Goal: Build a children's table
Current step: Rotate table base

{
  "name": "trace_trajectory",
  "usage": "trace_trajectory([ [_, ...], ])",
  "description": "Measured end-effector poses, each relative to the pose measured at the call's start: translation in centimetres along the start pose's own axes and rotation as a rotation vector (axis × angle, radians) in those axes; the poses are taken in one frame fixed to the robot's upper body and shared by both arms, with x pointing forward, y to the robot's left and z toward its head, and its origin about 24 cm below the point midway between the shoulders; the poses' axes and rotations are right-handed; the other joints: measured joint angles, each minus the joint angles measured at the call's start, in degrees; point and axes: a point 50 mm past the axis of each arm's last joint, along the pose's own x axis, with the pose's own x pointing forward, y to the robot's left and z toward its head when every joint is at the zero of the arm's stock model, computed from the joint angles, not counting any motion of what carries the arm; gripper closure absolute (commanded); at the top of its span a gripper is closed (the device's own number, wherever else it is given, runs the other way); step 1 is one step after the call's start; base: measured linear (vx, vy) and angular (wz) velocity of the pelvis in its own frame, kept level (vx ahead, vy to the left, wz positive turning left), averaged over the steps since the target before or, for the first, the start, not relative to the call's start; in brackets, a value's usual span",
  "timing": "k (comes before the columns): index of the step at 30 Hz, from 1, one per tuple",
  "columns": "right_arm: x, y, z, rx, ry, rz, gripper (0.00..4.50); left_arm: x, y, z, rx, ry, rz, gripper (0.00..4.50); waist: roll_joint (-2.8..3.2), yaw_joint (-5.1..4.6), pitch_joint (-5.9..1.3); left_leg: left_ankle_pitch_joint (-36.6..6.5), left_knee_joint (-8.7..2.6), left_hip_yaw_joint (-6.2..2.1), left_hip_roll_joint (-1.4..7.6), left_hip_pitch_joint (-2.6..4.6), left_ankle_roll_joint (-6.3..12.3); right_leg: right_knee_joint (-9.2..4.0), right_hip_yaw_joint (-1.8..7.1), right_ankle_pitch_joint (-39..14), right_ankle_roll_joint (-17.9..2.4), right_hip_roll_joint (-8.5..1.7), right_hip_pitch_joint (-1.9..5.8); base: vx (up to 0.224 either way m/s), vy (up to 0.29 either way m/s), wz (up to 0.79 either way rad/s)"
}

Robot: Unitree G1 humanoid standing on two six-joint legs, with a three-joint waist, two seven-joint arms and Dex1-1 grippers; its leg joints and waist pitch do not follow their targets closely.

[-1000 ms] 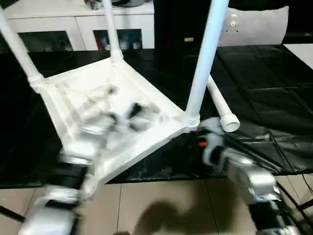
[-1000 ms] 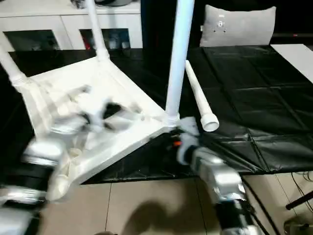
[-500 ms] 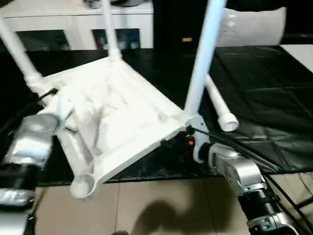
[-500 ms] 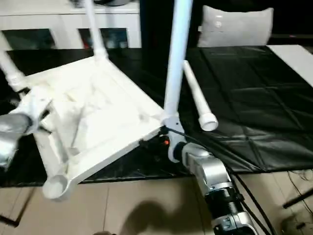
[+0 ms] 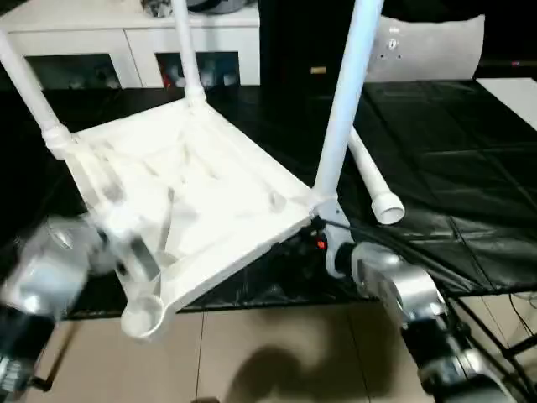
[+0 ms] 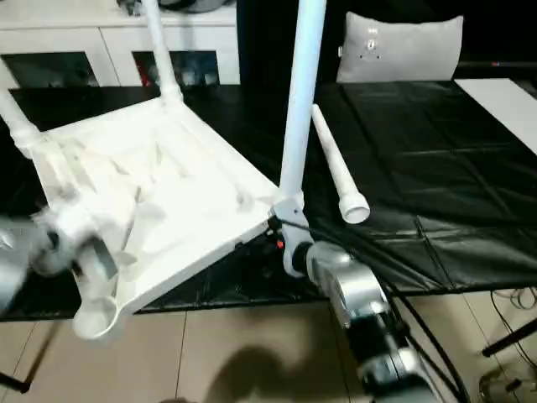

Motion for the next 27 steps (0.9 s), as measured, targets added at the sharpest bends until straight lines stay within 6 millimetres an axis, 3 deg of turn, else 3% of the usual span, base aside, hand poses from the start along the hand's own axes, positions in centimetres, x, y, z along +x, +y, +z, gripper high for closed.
trace_trajectory([
  [6, 0.4, -0.7, 0.1, -0.006, -0.001, -0.053, 0.0, 0.5, -2.2, 1.1, -0.004, -0.113, -0.213, 4.42, -0.05, 0.66, 0.02, 0.0, 0.18, 0.04, -0.02, 0.02, 0.01, 0.27, 0.04, 0.0, 0.0, -0.05, 0.02, 0.0, 0.0, 0.0],
  [17, -0.1, -2.4, -0.2, 0.004, -0.018, -0.146, 0.0, 3.7, -5.6, 5.5, 0.042, -0.323, -0.383, 4.42, -0.17, -0.2, 0.0, 0.0, 0.45, 0.07, -0.02, -0.07, 0.05, 0.36, 0.17, 0.0, 0.0, -0.03, 0.01, 0.0, 0.0, 0.0],
  [27, -0.9, -3.8, 0.0, 0.028, -0.071, -0.275, 0.0, 8.5, -6.9, 12.0, -0.007, -0.542, -0.068, 4.42, -0.17, 0.23, 0.01, 0.1, 0.65, 0.07, -0.02, -0.1, 0.15, 0.44, 0.2, 0.2, 0.1, -0.06, 0.01, 0.0, 0.0, 0.0],
])
